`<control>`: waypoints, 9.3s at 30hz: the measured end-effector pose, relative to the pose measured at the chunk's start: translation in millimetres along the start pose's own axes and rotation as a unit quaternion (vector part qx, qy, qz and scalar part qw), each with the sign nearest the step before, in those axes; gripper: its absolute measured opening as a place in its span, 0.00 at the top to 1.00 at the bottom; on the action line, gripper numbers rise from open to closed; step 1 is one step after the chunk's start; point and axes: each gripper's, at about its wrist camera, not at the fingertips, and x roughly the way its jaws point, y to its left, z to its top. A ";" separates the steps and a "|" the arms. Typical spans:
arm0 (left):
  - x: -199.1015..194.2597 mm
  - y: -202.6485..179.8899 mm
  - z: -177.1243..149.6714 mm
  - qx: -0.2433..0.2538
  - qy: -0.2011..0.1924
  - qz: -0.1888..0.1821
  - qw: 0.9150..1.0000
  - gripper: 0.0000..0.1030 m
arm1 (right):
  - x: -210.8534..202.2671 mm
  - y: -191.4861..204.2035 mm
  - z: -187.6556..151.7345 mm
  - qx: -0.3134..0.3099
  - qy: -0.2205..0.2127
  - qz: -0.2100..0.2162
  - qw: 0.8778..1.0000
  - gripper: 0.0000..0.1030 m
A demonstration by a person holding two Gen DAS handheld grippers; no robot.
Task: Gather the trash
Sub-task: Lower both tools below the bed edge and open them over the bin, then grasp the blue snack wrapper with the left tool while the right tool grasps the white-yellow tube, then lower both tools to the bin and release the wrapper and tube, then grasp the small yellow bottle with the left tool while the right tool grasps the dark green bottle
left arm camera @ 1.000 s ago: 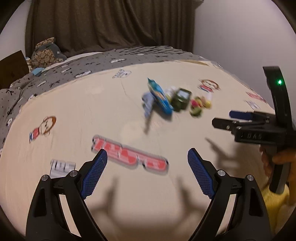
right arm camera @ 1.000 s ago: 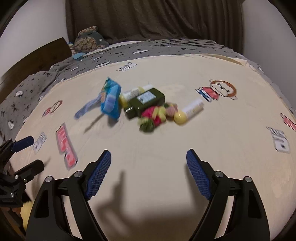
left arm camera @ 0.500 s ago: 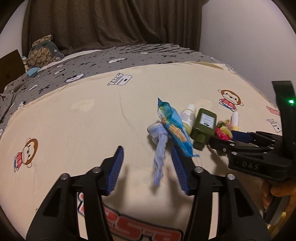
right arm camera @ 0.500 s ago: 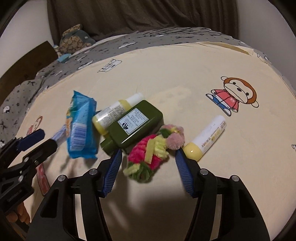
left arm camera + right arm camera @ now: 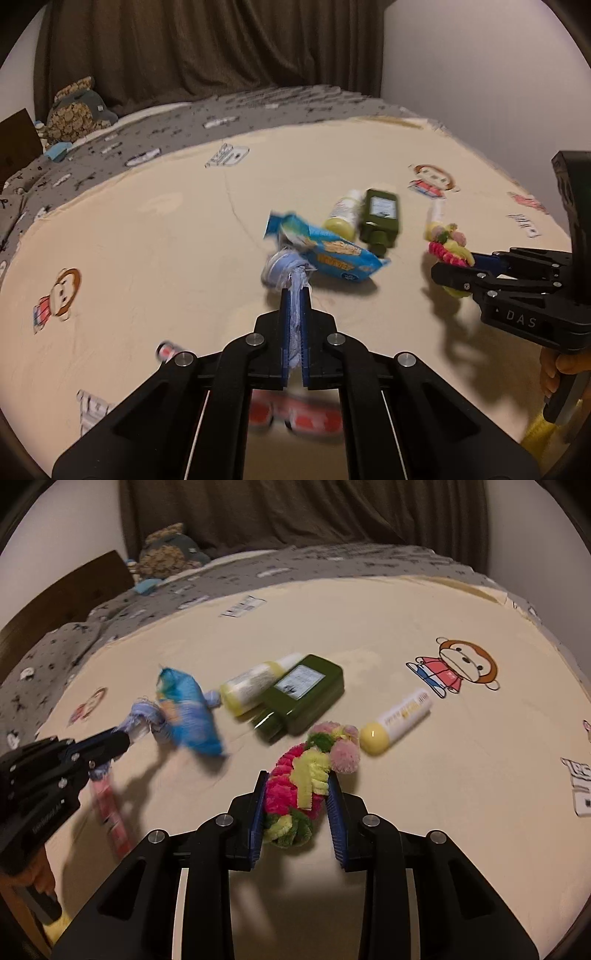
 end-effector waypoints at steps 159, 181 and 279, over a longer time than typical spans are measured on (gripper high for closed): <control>-113.2 -69.2 -174.0 0.005 0.024 -0.061 0.998 0.72 | -123.6 36.5 -155.6 -0.073 -0.037 0.040 0.996 0.80; -73.3 -84.2 -279.4 -0.026 0.167 -0.115 0.979 0.72 | -72.6 44.3 -270.6 -0.012 0.112 0.060 0.992 0.80; 145.4 -22.8 72.7 0.031 0.043 -0.032 0.998 0.26 | 65.4 -66.8 93.9 0.008 0.042 -0.048 0.998 0.52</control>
